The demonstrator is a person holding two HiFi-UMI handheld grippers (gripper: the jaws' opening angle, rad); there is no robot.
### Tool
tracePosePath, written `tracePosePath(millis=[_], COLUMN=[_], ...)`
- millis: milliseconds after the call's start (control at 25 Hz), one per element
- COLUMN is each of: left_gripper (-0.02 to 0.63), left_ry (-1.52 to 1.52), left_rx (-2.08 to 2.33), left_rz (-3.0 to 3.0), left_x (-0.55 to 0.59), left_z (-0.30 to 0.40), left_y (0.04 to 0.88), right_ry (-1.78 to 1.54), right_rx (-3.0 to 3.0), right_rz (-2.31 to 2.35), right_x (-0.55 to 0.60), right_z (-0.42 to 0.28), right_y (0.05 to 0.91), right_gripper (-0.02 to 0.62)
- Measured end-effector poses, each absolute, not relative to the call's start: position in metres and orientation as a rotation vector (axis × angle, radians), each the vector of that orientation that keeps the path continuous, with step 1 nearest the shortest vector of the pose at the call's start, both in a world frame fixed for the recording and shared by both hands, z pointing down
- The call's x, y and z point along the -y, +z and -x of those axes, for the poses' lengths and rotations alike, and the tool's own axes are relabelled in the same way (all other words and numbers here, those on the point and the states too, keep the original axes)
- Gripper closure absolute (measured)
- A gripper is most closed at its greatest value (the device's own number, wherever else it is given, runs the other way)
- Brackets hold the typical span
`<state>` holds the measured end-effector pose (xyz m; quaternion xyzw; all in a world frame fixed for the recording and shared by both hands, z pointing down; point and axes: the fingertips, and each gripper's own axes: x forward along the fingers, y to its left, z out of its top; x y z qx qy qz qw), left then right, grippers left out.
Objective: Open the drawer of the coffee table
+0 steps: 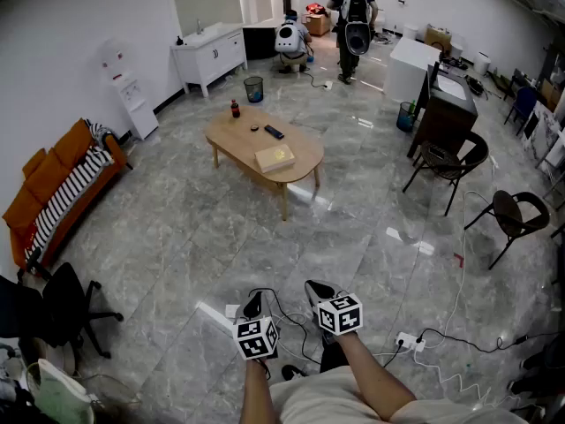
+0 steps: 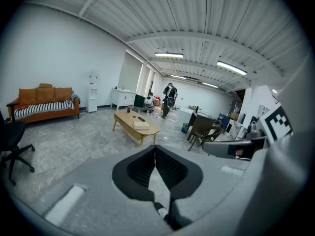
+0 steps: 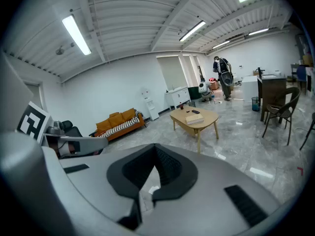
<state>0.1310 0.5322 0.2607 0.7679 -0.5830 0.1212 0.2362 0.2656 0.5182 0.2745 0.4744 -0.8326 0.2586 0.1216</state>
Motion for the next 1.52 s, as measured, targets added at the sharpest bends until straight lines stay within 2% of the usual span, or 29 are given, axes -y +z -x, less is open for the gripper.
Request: tracePosePath(millis=[240, 640, 840, 1520], left_gripper=[0.595, 0.595, 0.595, 0.595], left_ry=[0.51, 0.519, 0.506, 0.46], left_rx=[1.683, 1.683, 1.749, 1.94], left_rz=[-2.264, -2.131, -2.125, -2.058], left_x=[-0.448, -0.398, -0.347, -0.211], left_z=[-0.137, -0.146, -0.146, -0.203], left_y=[0.215, 0.226, 0.202, 0.177], right_ry=[0.67, 0.752, 0.796, 0.791], right_rx=[2.425, 2.449, 2.511, 2.649], right_rz=[-1.487, -1.413, -1.382, -1.162], right_x=[-0.42, -0.373, -0.32, -0.173], right_z=[-0.266, -0.247, -0.251, -0.311], right_y=[0.248, 0.24, 0.222, 0.203], right_gripper=[0.58, 0.58, 0.58, 0.58])
